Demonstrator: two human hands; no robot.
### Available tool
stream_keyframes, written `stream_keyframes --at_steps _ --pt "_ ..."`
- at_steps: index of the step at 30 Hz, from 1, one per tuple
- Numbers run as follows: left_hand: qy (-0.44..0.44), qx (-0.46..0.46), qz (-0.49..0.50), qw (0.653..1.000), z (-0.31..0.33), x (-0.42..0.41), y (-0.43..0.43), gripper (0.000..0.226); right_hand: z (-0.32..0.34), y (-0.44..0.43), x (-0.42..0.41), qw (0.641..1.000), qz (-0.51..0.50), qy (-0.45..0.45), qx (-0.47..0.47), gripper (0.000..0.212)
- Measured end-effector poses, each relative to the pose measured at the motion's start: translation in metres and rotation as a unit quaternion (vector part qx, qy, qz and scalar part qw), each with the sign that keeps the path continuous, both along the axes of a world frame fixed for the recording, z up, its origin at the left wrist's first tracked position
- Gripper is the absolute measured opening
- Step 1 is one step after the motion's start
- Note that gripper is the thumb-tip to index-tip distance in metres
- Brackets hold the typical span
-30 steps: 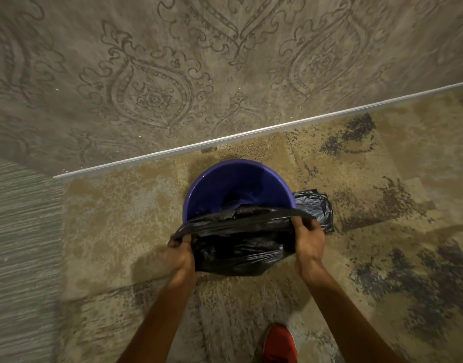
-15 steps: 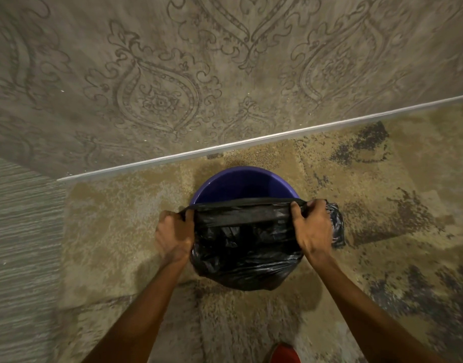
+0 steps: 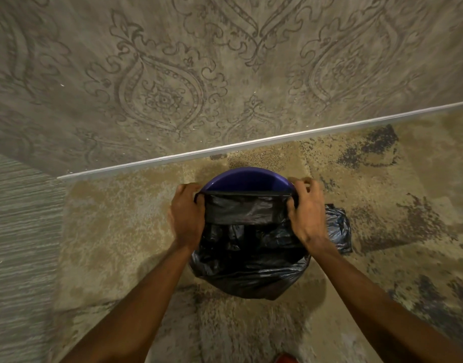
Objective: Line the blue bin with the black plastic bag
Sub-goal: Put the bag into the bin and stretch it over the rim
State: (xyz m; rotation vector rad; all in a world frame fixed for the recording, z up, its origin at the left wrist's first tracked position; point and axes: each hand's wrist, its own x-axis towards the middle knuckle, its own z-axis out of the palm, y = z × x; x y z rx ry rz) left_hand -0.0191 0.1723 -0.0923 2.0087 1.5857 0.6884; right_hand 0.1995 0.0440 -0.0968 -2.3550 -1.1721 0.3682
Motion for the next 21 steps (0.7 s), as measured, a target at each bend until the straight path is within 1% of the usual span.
stream_keyframes --at_steps 1,3,5,8,10,11,13,15,16,18,19,21 --pt "0.012 0.006 -0.013 1.000 0.000 0.002 0.000 0.022 0.000 0.003 0.000 1.000 0.023 0.002 0.006 0.046" --pt "0.025 0.015 -0.022 0.999 -0.001 0.003 0.000 0.022 0.000 0.007 0.001 0.998 0.061 -0.004 0.015 0.037" --pt "0.005 0.008 -0.009 1.000 -0.003 0.003 -0.002 0.021 -0.003 0.009 0.001 0.997 0.075 -0.006 0.008 0.029" --pt "-0.023 -0.021 0.019 0.999 -0.004 0.006 -0.004 0.019 -0.008 0.011 0.004 0.998 0.047 -0.020 -0.031 0.025" --pt "-0.011 -0.030 0.025 0.999 -0.004 0.008 -0.001 0.017 -0.011 0.016 0.008 0.999 0.025 -0.025 -0.022 0.023" --pt "-0.004 -0.037 0.027 0.999 -0.004 0.010 0.002 0.015 -0.012 0.019 0.011 1.000 0.017 -0.007 -0.003 0.021" --pt "0.020 -0.041 0.009 0.999 -0.004 0.015 0.009 0.009 -0.013 0.025 0.018 0.995 -0.014 0.083 0.049 0.017" --pt "0.053 -0.027 -0.030 0.998 -0.005 0.020 0.013 0.006 -0.013 0.031 0.023 0.975 -0.077 0.189 0.093 0.012" --pt "0.063 -0.018 -0.044 0.997 -0.005 0.022 0.015 0.007 -0.014 0.032 0.024 0.962 -0.104 0.228 0.108 0.011" --pt "0.073 0.003 -0.067 0.995 -0.008 0.022 0.017 0.008 -0.015 0.034 0.026 0.946 -0.130 0.266 0.132 0.007" --pt "0.076 0.014 -0.082 0.994 -0.010 0.021 0.018 0.009 -0.016 0.035 0.026 0.942 -0.136 0.274 0.141 0.004" --pt "0.078 0.029 -0.107 0.991 -0.013 0.020 0.019 0.011 -0.017 0.036 0.029 0.938 -0.142 0.279 0.148 0.004"
